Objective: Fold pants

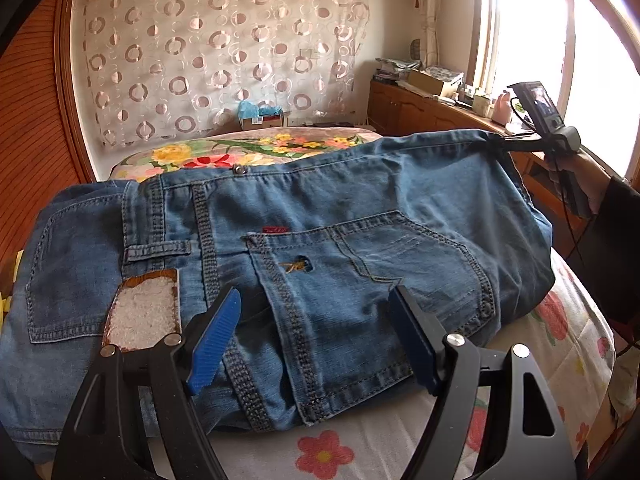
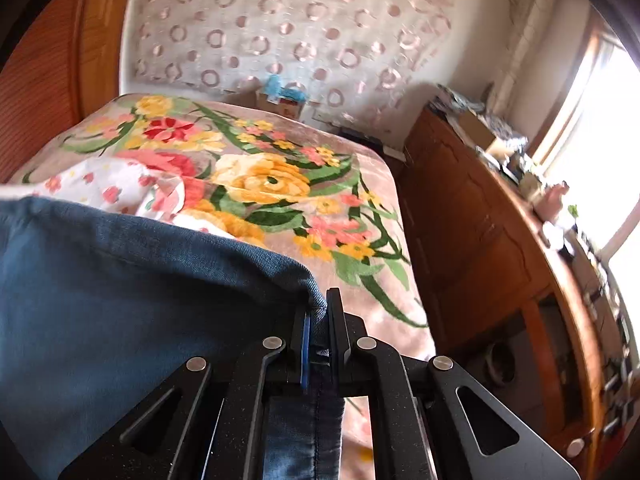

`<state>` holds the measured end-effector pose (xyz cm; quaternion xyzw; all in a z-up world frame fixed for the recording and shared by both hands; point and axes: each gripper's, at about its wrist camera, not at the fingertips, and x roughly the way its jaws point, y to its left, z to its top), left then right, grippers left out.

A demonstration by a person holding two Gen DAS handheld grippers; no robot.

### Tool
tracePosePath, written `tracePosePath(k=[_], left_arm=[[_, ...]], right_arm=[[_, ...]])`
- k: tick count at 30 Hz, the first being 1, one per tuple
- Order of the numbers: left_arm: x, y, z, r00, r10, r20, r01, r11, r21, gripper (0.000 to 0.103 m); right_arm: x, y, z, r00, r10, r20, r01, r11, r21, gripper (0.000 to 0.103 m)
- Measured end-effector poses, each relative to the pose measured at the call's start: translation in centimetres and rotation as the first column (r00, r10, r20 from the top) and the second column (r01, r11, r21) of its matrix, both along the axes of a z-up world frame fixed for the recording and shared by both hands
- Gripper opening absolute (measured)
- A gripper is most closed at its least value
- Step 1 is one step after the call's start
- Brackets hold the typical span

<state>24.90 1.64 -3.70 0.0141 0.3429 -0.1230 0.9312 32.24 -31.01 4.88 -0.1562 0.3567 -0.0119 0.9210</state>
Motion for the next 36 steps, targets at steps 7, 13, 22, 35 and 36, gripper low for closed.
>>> tracePosePath(k=[7,13,22,35,36], left_arm=[[-0.2,1.1,-0.4,1.0,0.022,-0.009,-0.022,1.0,-0.006,0.077],[-1.0,1.8,0.1,0.999,0.04,-0.001,-0.04,0.999,-0.008,0.077],[-3.5,1.8,0.9,0.998,0.051,0.02,-0.051,0.999,-0.01,0.077],[-7.6,1.2,2.8,0.997,0.053,0.062,-0.053,0.999,-0.002,0.077],[-8.0,1.2,2.9,0.996,0.055,0.065,-0.055,0.998,-0.004,0.077]], right_arm=[[1.9,0.5,-1.0,0.996,-0.051,-0.066,0.052,0.998,0.019,0.008],[0.7,-0.6,0.2,0.997,-0.056,-0.053,0.058,0.997,0.044,0.029],[-9.8,-2.1,1.1,1.0,0.027,0.007,-0.027,0.982,0.185,0.036],[-18.6,-4.1,0.5,0.996,0.086,0.028,-0.09,0.958,0.272,0.04],[-19.1,-4.1,0.4,0.996,0.089,0.029,-0.093,0.958,0.271,0.04]])
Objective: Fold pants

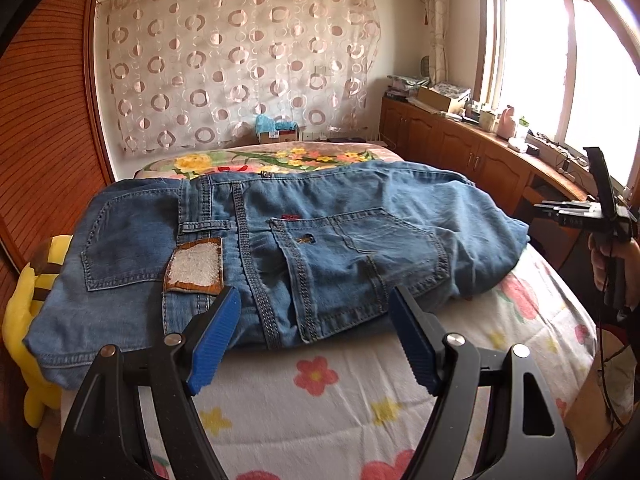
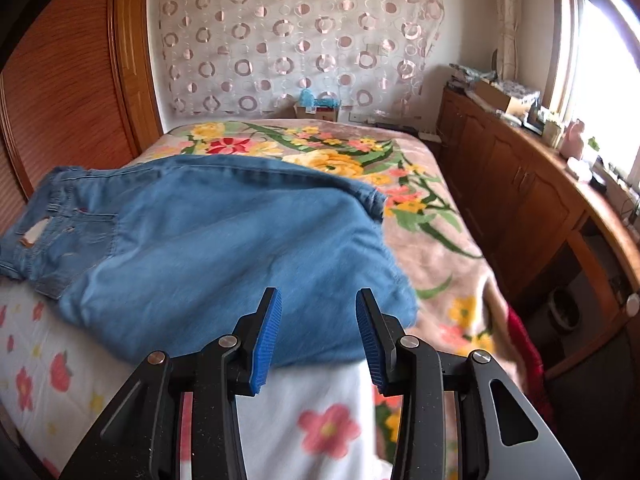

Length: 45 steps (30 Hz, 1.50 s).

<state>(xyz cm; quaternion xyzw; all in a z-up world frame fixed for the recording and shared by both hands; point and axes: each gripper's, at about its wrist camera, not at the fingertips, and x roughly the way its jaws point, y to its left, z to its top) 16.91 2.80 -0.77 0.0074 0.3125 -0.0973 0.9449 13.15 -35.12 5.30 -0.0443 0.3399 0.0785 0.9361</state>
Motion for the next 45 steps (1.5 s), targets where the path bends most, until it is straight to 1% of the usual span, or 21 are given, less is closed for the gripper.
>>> tracePosePath(k=[3,5,9,11,13,15,16,18,20,24,29,33,35,36,37,39,40,42,45], left_arm=[[-0.7,-0.1,0.2,1.0,-0.002,0.001,0.002,1.0,-0.004,0.077],[-0.9,-0.3,-0.3,1.0,0.007,-0.019,-0.006,1.0,0.016,0.077],[-1.4,-0.6,-0.8,1.0,-0.002,-0.023,0.002,1.0,0.029,0.077],[-1.5,-0.7,-1.2,1.0,-0.004,-0.021,0.004,1.0,0.023,0.077],[-1.5,-0.7,-1.7,1.0,-0.008,-0.031,0.008,1.0,0.013,0.077],[-1.5,-0.8,-2.1,0.999,-0.01,-0.036,0.01,1.0,0.015,0.077],[-1.4,-0.8,-2.3,0.999,-0.009,-0.038,0.01,1.0,0.019,0.077],[-1.5,-0.7,-2.7,0.999,-0.009,-0.043,0.01,1.0,0.021,0.077],[-1.5,-0.6,-3.0,0.999,-0.006,-0.051,0.007,1.0,0.017,0.077],[-1.7,-0.1,-3.4,0.998,0.004,-0.055,-0.004,1.0,0.006,0.077],[-1.5,0.7,-3.7,0.998,0.022,-0.059,-0.023,1.0,-0.004,0.077],[-1.3,1.6,-3.8,0.997,0.043,-0.067,-0.044,0.999,-0.02,0.077],[-1.3,1.9,-3.9,0.996,0.05,-0.069,-0.052,0.998,-0.026,0.077],[-1.3,2.1,-3.9,0.996,0.053,-0.068,-0.055,0.998,-0.027,0.077],[-1.4,2.2,-4.0,0.996,0.054,-0.069,-0.056,0.998,-0.028,0.077],[-1.4,2.4,-4.2,0.996,0.058,-0.073,-0.061,0.998,-0.028,0.077],[-1.3,2.5,-4.3,0.995,0.059,-0.075,-0.062,0.998,-0.027,0.077],[-1.3,2.9,-4.5,0.994,0.072,-0.078,-0.074,0.997,-0.021,0.077],[-1.2,4.1,-4.5,0.991,0.111,-0.074,-0.113,0.993,-0.016,0.077]], right_arm=[[-0.6,-0.4,-0.1,1.0,0.003,0.0,-0.003,1.0,0.007,0.04],[-0.8,-0.7,-0.1,1.0,0.0,-0.013,0.0,1.0,0.031,0.04],[-1.2,-0.9,-0.1,1.0,0.011,-0.02,-0.01,0.999,0.045,0.04],[-1.0,-0.9,-0.6,0.999,0.03,-0.041,-0.028,0.997,0.067,0.04],[-0.6,-0.7,-1.4,0.998,0.023,-0.066,-0.019,0.998,0.066,0.041],[0.2,-0.9,-2.3,0.996,0.009,-0.087,-0.003,0.998,0.065,0.048],[0.7,-1.1,-2.6,0.995,0.005,-0.096,0.002,0.997,0.075,0.049],[1.7,-1.7,-3.1,0.993,-0.014,-0.117,0.027,0.994,0.11,0.055],[2.6,-2.3,-3.4,0.991,-0.027,-0.134,0.047,0.987,0.152,0.058],[4.4,-4.0,-3.7,0.985,-0.052,-0.167,0.091,0.967,0.237,0.059],[6.3,-5.4,-3.8,0.981,-0.087,-0.176,0.135,0.949,0.284,0.059],[7.9,-5.4,-4.0,0.976,-0.119,-0.183,0.17,0.94,0.296,0.059],[8.2,-5.1,-3.9,0.974,-0.13,-0.184,0.18,0.942,0.282,0.058],[8.4,-4.0,-4.1,0.973,-0.139,-0.183,0.185,0.946,0.267,0.054],[8.6,-3.6,-4.1,0.971,-0.155,-0.18,0.196,0.95,0.242,0.05],[8.5,-2.8,-4.2,0.968,-0.184,-0.172,0.217,0.955,0.202,0.038],[8.4,-2.5,-4.3,0.966,-0.196,-0.168,0.226,0.956,0.189,0.035],[8.5,-2.0,-4.2,0.962,-0.217,-0.162,0.243,0.957,0.16,0.021],[8.3,-1.4,-4.1,0.964,-0.215,-0.154,0.238,0.959,0.152,0.01]])
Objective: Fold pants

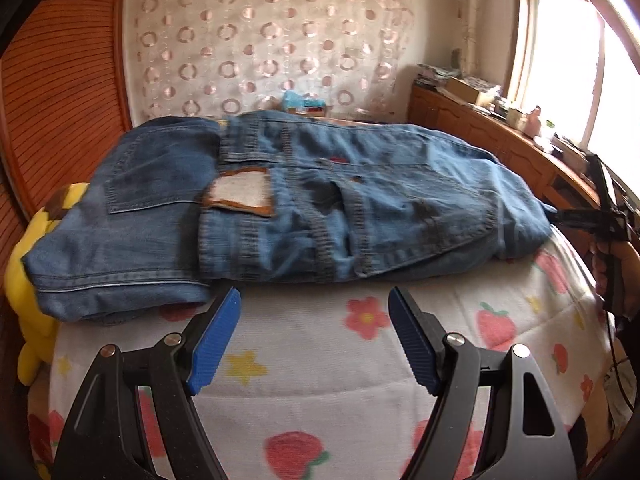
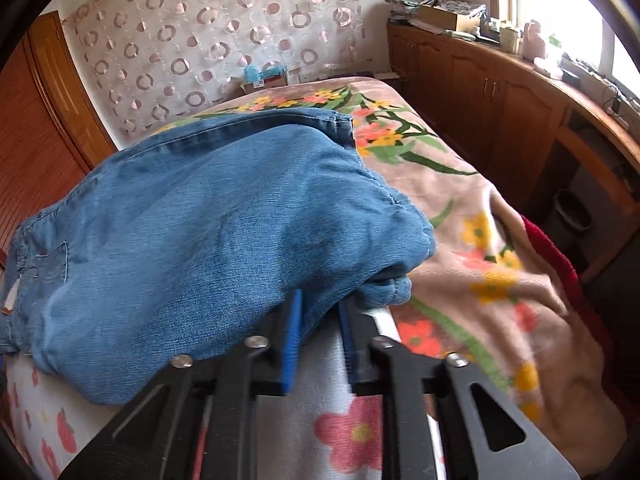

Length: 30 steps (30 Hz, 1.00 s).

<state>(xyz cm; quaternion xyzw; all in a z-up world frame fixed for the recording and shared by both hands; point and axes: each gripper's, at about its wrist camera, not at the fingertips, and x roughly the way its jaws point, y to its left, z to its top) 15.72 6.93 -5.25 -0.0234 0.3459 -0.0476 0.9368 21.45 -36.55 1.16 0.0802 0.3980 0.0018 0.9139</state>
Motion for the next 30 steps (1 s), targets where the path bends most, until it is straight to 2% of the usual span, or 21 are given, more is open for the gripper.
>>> tracePosePath(k=[4,8,12,16,20,23,25,26,28,29,30], left_arm=[[0.4,2.8,0.2,0.997,0.074,0.005,-0.074,0.997,-0.019,0.077],[1.3,4.8,0.3,0.996,0.083,-0.007,-0.084,0.996,-0.04,0.059],[2.5,5.5,0.5,0.998,0.064,-0.011,-0.064,0.996,-0.066,0.041],[4.1,4.6,0.2,0.999,0.047,-0.025,-0.047,0.999,-0.013,0.04],[5.7,4.7,-1.2,0.994,0.061,-0.095,-0.059,0.998,0.021,0.04],[5.9,4.7,-1.7,0.994,0.051,-0.094,-0.048,0.999,0.024,0.042],[5.7,4.5,-1.5,0.997,0.025,-0.075,-0.024,1.0,0.015,0.04],[5.5,4.4,-1.3,0.998,0.02,-0.064,-0.019,1.0,0.025,0.036],[5.2,4.1,-0.9,0.999,0.001,-0.042,0.001,0.999,0.047,0.02],[5.2,4.1,-0.7,0.999,-0.007,-0.037,0.008,0.999,0.04,0.005],[5.0,4.1,-0.3,1.0,0.0,-0.022,0.001,0.999,0.05,0.004]], right_arm=[[-0.4,0.3,0.3,1.0,0.013,0.027,-0.014,1.0,0.009,0.004],[-1.2,-0.2,1.3,0.996,0.037,0.083,-0.039,0.999,0.022,0.004],[-1.5,0.5,1.5,0.994,0.064,0.09,-0.062,0.998,-0.017,0.004],[-1.7,0.7,1.1,0.994,0.074,0.082,-0.072,0.997,-0.034,0.004],[-1.6,0.6,1.1,0.994,0.077,0.08,-0.075,0.997,-0.036,0.004],[-1.2,0.5,1.7,0.993,0.084,0.087,-0.082,0.996,-0.034,0.004],[-1.3,0.5,2.2,0.991,0.09,0.101,-0.086,0.996,-0.038,0.004],[-1.3,0.6,2.3,0.99,0.092,0.109,-0.089,0.995,-0.038,0.003],[-1.5,0.7,2.8,0.987,0.099,0.13,-0.095,0.995,-0.039,0.003],[-1.6,0.9,3.1,0.985,0.104,0.139,-0.1,0.994,-0.041,0.003],[-1.6,1.0,3.4,0.983,0.107,0.149,-0.101,0.994,-0.049,0.003]])
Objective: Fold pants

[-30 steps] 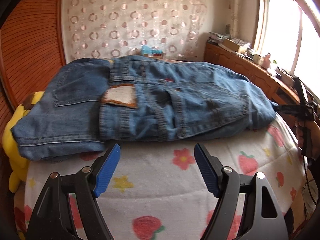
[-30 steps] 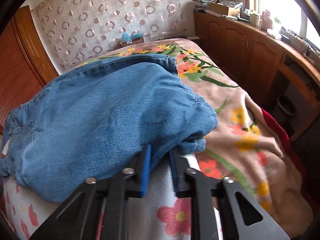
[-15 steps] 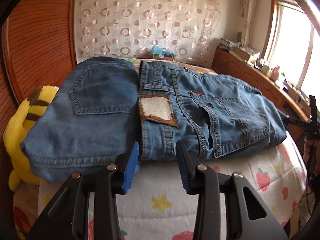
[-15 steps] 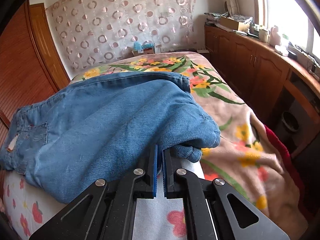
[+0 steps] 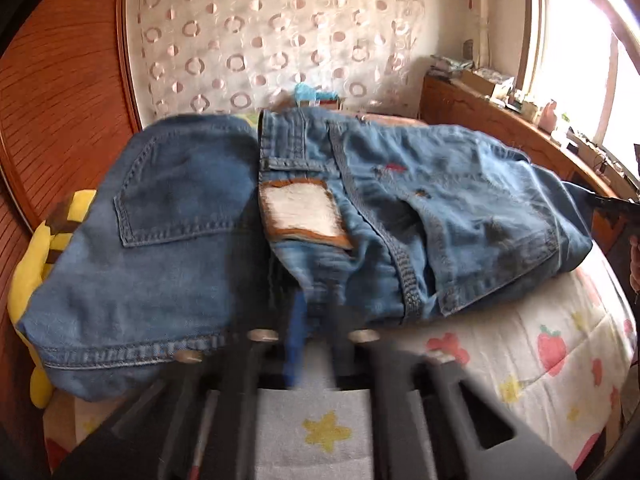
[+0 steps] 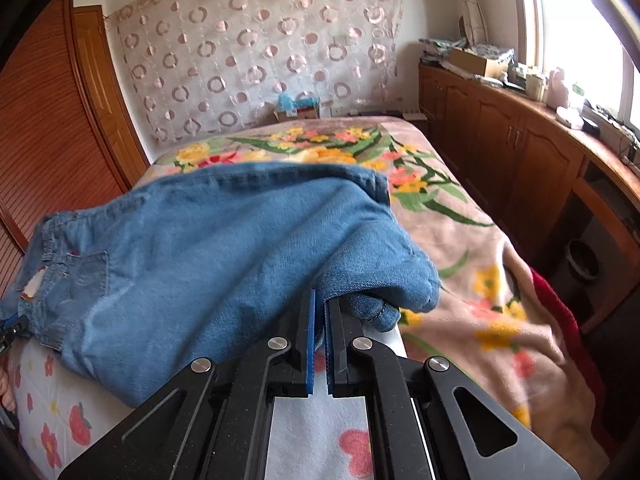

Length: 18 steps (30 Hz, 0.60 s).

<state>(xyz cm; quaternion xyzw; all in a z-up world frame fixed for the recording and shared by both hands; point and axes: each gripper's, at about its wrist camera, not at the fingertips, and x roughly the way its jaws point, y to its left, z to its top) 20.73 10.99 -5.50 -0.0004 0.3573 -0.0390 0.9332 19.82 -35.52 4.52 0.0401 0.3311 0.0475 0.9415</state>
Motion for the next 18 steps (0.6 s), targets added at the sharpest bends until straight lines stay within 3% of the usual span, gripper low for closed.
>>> tracePosePath(k=[5,18], left_arm=[[-0.4,-0.6,2.5,0.999,-0.021,0.048,0.018,0.999,0.049,0.003],[1.3,0.5,12.3,0.983,-0.008,0.183,0.002,0.999,0.033,0.003]], right_arm=[[-0.2,0.7,1.5,0.999,0.007,0.051,-0.005,0.999,-0.044,0.003],[0.7,2.6,7.2,0.986,0.007,0.165,0.012,0.994,-0.112,0.003]])
